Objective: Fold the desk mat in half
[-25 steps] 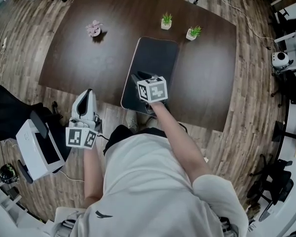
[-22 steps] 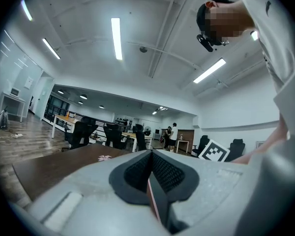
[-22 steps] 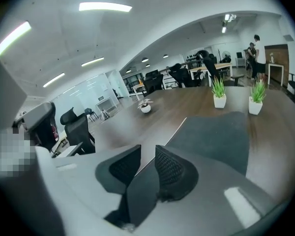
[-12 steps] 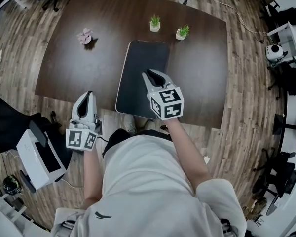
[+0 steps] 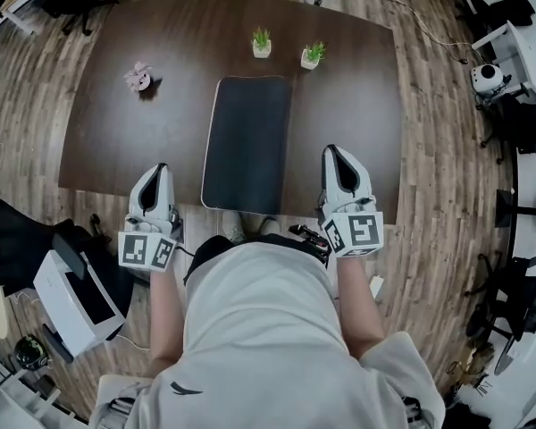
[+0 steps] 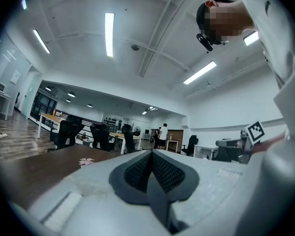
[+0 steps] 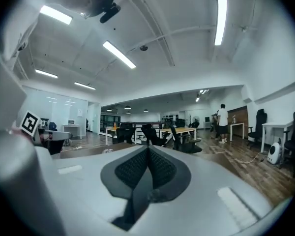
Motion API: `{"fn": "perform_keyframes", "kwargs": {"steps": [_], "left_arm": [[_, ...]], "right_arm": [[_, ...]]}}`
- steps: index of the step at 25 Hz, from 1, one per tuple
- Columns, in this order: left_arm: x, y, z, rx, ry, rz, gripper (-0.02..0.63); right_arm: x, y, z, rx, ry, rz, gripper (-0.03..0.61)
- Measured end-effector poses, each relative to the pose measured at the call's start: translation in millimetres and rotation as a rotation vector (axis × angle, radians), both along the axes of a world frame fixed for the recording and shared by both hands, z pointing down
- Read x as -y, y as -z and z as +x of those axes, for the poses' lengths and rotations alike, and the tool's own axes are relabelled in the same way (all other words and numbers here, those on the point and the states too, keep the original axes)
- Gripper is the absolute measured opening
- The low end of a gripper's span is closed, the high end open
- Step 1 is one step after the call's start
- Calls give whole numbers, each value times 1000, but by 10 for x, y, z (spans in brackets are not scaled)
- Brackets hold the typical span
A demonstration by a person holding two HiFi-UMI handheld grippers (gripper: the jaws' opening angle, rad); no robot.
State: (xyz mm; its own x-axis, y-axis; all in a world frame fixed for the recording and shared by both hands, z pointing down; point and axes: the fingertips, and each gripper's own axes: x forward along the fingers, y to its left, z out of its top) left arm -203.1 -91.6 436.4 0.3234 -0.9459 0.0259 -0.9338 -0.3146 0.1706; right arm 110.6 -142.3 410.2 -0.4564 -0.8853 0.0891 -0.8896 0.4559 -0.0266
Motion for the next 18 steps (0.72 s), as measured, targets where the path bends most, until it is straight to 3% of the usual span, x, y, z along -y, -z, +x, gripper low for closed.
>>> {"fn": "perform_keyframes", "kwargs": {"steps": [8,18], "left_arm": [[109,37,135,6,-49,12,0],[146,78,198,7,-70,19,0]], "right_arm": [[-143,-126,541,-15,-141,23,2],[-105,-141,561,-9,-142,24,2]]}}
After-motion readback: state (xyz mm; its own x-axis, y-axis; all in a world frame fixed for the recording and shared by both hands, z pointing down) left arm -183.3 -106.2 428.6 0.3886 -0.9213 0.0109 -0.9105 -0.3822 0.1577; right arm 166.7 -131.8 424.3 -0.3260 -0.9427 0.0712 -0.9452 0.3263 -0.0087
